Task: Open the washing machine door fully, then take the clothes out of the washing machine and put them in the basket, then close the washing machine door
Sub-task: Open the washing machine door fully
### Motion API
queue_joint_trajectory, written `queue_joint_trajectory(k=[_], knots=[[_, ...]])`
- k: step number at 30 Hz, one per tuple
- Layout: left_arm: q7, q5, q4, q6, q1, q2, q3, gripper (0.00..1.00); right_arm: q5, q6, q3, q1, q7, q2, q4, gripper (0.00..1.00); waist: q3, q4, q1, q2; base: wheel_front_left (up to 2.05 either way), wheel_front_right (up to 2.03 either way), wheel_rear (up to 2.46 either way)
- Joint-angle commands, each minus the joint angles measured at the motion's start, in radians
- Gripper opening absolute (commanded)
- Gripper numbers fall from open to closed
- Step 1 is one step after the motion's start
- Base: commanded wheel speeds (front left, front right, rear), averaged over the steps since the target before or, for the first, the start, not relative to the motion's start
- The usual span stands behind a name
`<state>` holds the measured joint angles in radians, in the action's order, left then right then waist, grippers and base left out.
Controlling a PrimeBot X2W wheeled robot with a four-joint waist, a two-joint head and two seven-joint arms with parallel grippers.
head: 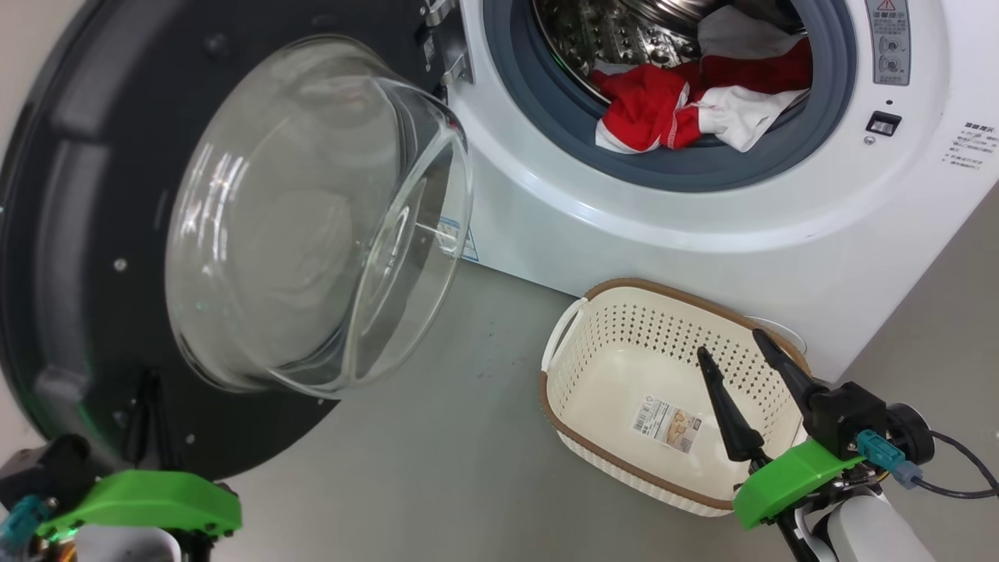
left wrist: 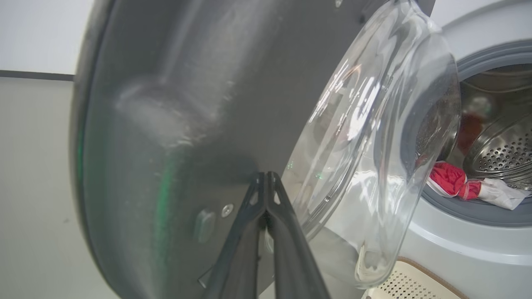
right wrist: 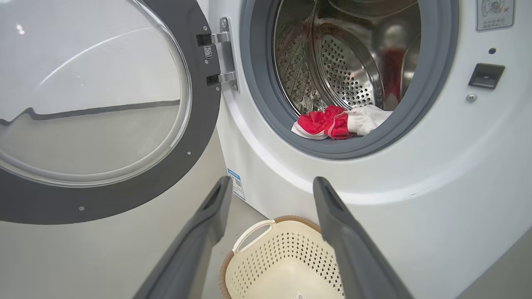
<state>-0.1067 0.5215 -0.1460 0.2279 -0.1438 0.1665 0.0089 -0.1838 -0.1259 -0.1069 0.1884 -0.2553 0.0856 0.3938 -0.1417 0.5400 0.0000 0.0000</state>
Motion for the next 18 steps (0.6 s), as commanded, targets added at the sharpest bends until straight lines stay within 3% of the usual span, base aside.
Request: queue_joint_trajectory(k=[1,18], knots=[[-0.01,0.004,-0.001,0.001,-0.049,0.043,0.058,0.0,0.003,-0.005,-0.026,0.03,-0.006,0.004,-0.018,1.0,0.0,-0.001,0.0,0.0,0.0,0.0,0.0],[-0.074,0.063,-0.298,-0.048,-0.205,0.104,0.125,0.0,-0.002,-0.005,-0.042,0.009,-0.006,0.031,-0.012,1.0,0.009,-0.017,0.0,0.0,0.0,0.0,0.0]])
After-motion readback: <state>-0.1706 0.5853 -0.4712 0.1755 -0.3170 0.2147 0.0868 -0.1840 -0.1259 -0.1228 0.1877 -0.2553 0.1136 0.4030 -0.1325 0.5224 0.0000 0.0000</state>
